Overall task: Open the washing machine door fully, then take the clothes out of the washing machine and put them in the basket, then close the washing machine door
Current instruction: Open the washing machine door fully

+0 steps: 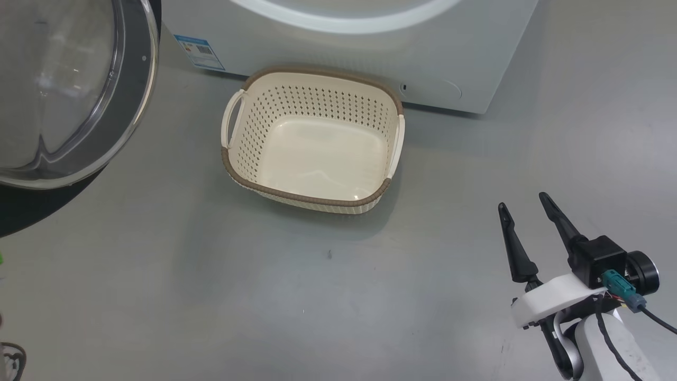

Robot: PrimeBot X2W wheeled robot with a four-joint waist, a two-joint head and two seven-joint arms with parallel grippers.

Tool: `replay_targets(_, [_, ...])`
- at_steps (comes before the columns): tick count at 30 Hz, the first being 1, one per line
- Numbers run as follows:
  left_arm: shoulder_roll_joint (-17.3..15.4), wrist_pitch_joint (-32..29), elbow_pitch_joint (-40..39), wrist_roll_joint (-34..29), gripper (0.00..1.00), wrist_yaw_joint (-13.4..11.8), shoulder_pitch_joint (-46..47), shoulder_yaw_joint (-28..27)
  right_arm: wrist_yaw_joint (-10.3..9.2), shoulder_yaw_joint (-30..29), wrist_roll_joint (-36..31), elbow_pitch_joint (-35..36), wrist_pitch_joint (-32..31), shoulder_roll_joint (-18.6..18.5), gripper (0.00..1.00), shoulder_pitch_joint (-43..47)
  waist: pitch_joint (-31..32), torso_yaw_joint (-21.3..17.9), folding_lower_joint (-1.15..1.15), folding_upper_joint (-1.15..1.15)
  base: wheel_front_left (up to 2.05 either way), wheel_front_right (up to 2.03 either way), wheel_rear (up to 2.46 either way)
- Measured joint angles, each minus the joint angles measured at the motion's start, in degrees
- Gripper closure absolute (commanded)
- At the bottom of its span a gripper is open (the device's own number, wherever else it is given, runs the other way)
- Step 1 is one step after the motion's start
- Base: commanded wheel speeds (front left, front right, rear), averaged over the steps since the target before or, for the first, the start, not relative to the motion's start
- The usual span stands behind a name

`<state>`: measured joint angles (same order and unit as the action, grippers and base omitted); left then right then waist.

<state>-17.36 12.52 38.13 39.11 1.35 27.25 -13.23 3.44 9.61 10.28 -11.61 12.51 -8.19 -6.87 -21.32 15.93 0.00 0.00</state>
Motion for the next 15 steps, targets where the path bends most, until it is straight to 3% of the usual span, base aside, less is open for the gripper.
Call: replay_targets(15, [0.1, 0.7, -1.6, -5.7, 1.00, 2.0, -3.4, 5.7, 0.01, -0.1, 1.4, -3.0, 1.2, 2.5, 0.00, 0.0, 8.0, -2.2, 0.00, 0.00, 0.00, 0.00, 0.00])
